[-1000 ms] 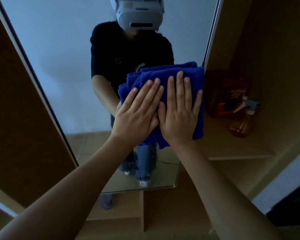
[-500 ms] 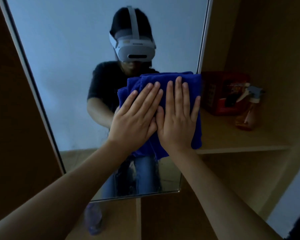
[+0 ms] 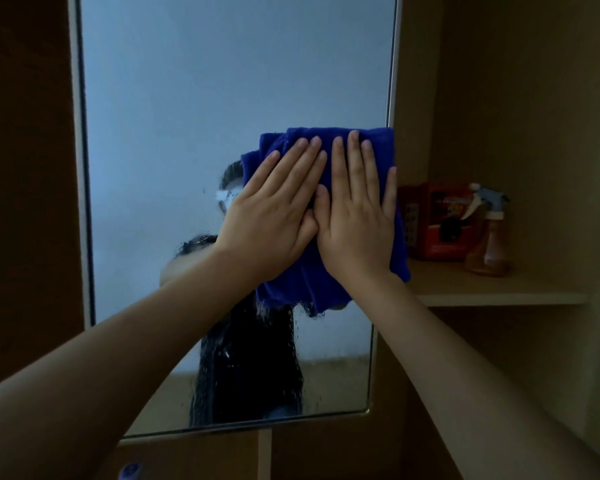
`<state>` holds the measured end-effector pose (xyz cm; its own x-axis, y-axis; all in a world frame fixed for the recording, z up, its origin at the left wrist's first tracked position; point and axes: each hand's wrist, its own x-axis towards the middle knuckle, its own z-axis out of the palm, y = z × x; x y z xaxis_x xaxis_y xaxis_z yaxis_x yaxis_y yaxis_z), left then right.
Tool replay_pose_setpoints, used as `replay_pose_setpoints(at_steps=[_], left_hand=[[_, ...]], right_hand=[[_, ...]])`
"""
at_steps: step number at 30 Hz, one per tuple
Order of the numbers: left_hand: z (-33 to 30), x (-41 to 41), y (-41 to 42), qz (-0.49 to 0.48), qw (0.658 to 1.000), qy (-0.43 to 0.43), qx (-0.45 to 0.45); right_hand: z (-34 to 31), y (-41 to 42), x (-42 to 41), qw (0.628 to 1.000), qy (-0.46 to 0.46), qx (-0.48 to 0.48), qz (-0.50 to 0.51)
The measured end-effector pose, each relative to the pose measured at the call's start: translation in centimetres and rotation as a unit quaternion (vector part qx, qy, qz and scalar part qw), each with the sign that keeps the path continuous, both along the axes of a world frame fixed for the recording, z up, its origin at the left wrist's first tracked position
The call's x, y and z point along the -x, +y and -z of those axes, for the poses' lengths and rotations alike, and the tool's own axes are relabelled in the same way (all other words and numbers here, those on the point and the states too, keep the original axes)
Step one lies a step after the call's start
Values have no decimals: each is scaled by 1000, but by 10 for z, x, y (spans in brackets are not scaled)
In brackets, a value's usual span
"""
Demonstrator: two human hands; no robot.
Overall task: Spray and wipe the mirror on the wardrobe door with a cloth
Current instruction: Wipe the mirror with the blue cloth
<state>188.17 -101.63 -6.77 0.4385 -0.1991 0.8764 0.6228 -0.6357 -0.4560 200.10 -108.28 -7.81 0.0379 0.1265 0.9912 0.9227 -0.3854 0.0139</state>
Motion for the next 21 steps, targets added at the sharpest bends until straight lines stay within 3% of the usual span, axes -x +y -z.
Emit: replay_pose_setpoints(at_steps=[21], left_hand=[[143, 6, 5, -3, 997, 72, 39]], right_hand=[[149, -3, 9, 996, 52, 67, 24]])
